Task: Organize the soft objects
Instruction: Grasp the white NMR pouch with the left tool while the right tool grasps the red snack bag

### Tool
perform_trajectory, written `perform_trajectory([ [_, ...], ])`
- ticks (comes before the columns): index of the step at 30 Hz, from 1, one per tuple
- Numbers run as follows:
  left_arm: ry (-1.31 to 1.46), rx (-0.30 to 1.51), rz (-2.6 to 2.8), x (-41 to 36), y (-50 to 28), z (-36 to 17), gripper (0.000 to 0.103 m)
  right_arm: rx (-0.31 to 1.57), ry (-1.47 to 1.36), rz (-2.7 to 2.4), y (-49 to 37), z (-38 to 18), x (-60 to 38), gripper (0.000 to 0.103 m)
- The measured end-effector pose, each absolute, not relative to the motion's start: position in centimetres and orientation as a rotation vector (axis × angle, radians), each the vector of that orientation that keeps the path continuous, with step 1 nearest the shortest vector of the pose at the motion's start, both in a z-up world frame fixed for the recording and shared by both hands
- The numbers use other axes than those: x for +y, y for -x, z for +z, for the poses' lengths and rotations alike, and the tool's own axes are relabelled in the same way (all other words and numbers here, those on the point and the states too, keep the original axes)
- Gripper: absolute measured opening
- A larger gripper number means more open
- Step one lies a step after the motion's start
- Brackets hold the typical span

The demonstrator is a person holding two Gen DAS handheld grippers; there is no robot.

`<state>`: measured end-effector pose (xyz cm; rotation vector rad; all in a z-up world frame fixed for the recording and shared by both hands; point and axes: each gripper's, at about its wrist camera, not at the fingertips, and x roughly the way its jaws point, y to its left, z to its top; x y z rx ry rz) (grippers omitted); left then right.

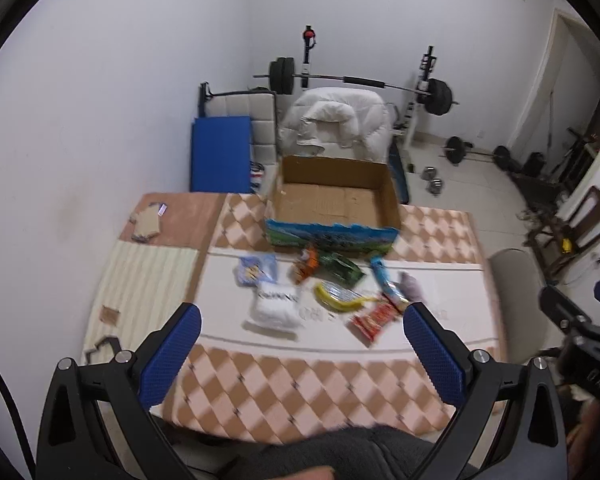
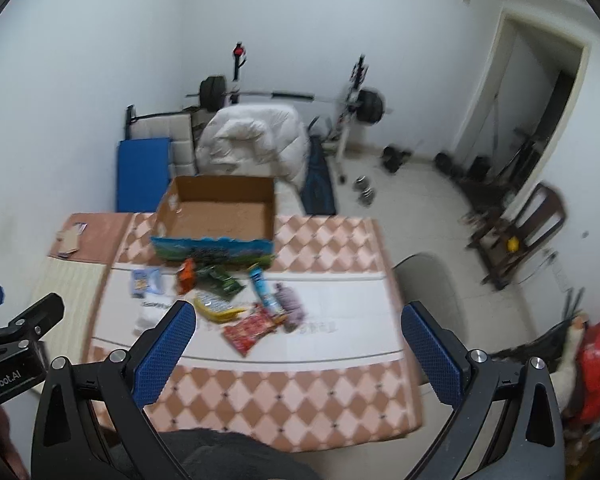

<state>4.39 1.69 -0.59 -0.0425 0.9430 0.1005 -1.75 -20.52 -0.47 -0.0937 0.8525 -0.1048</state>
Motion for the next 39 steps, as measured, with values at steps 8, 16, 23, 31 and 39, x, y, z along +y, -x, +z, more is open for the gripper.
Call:
perform_trajectory([
  [8, 0.025, 1.235, 0.209, 7.2, -17.1, -13.4, 0.103, 1.135, 0.023, -0.088, -11.4, -12.3, -21.4, 0.103],
  [16, 0.075, 1.590, 0.123, 8.2, -24.0, -30.6, 0.102, 1.530, -0.176, -0.154, -21.7, -32.2, -21.8, 0.103],
  [23, 0.122, 1.780, 0.037, 7.7, -26.7, -40.1, 0.102, 1.671, -0.278, -0.261, -24.3, -42.1, -21.5, 0.103],
  [31, 0.034, 1.822, 0.028, 7.0, -27.2, -44.6, 0.078, 1.752, -0.266, -0.346, -24.1, -47.1, -21.0, 0.086],
  [39, 0.095, 1.677, 0.001, 6.9, -23.7, -39.2, 0.067, 1.735, -0.254, -0.319, -20.1, -46.9, -20.2, 0.046],
])
